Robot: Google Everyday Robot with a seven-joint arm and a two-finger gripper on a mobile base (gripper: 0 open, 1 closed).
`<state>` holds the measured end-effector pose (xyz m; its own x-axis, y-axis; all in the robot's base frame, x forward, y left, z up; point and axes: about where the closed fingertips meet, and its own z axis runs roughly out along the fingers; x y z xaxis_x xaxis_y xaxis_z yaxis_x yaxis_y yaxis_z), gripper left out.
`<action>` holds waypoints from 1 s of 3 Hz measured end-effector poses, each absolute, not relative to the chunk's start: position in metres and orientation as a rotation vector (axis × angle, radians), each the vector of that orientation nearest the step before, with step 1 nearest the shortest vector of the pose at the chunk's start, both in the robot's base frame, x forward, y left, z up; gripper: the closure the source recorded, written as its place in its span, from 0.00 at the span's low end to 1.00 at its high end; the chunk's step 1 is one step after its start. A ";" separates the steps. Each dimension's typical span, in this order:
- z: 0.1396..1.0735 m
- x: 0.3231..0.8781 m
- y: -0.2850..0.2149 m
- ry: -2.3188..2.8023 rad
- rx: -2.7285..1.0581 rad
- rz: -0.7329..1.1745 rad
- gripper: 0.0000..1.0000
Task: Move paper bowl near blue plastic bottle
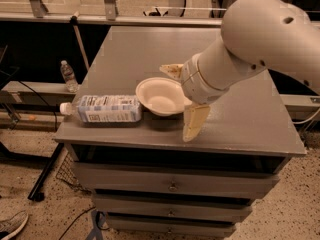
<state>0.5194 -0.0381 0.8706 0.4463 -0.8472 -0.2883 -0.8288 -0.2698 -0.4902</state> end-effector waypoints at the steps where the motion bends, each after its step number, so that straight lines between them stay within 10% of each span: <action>1: 0.879 0.517 -0.061 1.480 -2.120 -0.100 0.00; 3: 0.905 0.497 -0.155 1.712 -1.971 -0.211 0.00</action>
Offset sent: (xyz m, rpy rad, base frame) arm -0.0282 -0.1354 0.0536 -0.1136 -0.0253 -0.3329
